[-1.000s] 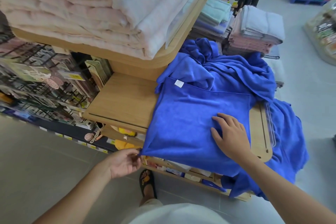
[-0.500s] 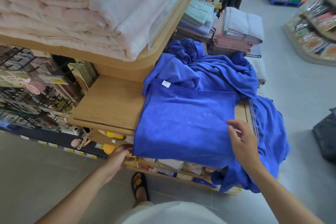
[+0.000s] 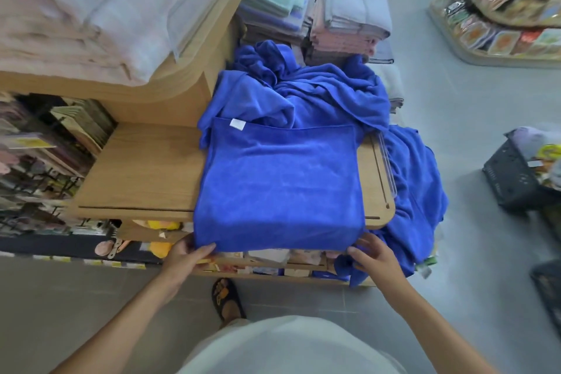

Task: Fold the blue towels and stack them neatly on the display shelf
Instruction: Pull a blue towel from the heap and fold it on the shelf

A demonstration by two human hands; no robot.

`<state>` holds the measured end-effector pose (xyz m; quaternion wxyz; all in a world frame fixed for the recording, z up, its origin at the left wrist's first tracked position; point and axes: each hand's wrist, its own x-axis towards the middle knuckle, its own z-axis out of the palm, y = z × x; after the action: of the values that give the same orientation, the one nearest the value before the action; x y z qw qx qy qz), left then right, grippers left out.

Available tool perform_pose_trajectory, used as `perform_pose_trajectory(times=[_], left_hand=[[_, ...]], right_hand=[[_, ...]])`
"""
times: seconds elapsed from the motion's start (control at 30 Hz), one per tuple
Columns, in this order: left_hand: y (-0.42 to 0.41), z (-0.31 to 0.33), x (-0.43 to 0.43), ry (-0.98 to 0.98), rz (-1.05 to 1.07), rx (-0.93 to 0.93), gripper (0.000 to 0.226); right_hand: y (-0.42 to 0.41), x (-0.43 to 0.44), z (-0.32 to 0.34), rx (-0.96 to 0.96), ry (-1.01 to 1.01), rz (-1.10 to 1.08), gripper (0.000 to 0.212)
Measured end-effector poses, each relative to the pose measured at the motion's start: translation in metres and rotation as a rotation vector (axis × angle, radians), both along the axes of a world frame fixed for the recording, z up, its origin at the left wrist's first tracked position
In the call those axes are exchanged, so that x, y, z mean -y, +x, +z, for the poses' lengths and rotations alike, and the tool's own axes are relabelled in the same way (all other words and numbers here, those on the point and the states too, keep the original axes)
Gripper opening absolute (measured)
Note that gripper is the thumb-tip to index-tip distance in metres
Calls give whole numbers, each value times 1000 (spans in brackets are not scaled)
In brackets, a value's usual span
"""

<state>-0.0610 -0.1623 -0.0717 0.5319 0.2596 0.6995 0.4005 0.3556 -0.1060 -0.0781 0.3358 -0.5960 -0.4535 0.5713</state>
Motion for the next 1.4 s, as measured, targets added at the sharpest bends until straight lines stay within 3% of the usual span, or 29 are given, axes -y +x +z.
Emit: perform_pose_trajectory(times=[0.1, 0.33, 0.5, 0.63, 0.73, 0.97, 1.1, 1.2, 1.4], left_hand=[[-1, -3, 5, -7, 11, -18, 33], [-3, -8, 12, -10, -9, -113, 25], [-24, -11, 22, -47, 5, 184, 45], [-33, -14, 27, -66, 46, 227, 42], [-29, -12, 26, -85, 32, 163, 45], [-32, -10, 17, -71, -86, -135, 31], [-43, -6, 15, -46, -248, -292, 19], [-54, -5, 14, -55, -375, -321, 13], [-65, -7, 16, -78, -407, -382, 12]], right_hand=[[-3, -3, -6, -65, -79, 28, 7], [3, -3, -6, -167, -230, 172, 36], [10, -5, -6, -72, -186, 128, 8], [16, -8, -8, -100, -244, 95, 19], [18, -11, -9, -144, -280, 104, 35], [18, -16, 1, -123, -256, 87, 35], [19, -16, 6, -99, -267, 181, 6], [22, -15, 7, -41, -267, 198, 9], [25, -14, 7, 38, -252, 201, 9]])
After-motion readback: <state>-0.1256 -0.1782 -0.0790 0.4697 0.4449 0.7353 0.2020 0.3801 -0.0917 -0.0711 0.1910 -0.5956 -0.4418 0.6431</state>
